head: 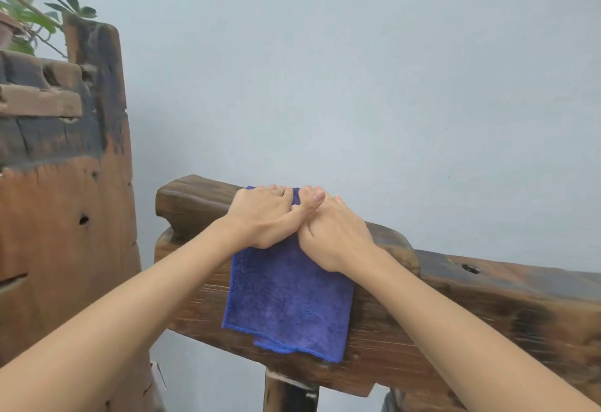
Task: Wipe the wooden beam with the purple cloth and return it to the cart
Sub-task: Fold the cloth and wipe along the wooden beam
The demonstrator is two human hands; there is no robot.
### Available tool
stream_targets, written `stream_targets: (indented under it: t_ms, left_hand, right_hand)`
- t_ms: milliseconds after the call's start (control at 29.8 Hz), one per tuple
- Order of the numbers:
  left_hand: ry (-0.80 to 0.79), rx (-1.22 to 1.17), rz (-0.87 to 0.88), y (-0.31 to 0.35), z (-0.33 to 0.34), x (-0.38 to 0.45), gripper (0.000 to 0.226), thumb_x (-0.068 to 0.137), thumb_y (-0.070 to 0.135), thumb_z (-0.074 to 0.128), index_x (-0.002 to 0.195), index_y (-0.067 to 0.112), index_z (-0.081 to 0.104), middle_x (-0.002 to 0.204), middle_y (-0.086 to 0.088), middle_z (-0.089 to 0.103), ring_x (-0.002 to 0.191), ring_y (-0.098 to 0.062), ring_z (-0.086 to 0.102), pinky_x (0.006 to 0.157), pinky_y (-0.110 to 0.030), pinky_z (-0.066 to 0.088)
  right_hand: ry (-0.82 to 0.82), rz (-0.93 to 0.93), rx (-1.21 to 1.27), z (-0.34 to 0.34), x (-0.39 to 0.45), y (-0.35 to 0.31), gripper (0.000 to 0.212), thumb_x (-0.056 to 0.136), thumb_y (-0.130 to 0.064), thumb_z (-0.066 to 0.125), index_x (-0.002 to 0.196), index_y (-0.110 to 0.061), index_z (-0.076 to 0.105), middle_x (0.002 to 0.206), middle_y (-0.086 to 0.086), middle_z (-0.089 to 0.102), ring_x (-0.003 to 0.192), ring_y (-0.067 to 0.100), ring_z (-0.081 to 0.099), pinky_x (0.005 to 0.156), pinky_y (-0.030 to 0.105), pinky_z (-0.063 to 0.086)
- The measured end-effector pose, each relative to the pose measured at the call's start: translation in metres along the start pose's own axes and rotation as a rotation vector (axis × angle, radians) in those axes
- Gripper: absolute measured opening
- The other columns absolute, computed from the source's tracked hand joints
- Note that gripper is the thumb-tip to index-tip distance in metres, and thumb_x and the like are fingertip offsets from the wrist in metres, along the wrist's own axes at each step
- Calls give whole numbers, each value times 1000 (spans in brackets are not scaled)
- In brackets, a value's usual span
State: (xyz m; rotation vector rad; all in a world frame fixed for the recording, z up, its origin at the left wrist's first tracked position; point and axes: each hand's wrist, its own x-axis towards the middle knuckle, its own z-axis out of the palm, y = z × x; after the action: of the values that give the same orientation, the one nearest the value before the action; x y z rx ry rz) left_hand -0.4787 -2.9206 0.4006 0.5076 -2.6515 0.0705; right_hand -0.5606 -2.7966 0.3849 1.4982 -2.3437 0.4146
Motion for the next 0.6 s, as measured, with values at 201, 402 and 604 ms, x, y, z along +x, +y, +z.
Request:
stream_targets:
  t_ms: [201,402,604]
  left_hand:
    - [-182,-2,-40,38,6,12,139,55,95,-24,162,18,16,171,2,14,156,-17,21,120,-43,22]
    - [-176,-35,11,71,16,26,124,69,91,-10,153,14,39,162,-4,36,151,-18,28,119,-38,20]
    - [-198,34,50,97,19,28,116,68,86,-17,139,34,59,158,-10,41,149,-24,29,121,-44,20]
  right_hand:
    - [-154,83,26,-3,-9,38,63,105,-36,16,165,-20,12,174,4,3,159,14,-4,128,49,1]
    - [-251,111,69,-15,-20,68,62,100,-29,19,162,-30,20,153,4,42,145,25,34,124,59,7]
    - [-302,88,102,-19,-23,93,61,95,-43,12,150,-41,38,155,-10,44,147,23,33,122,62,5]
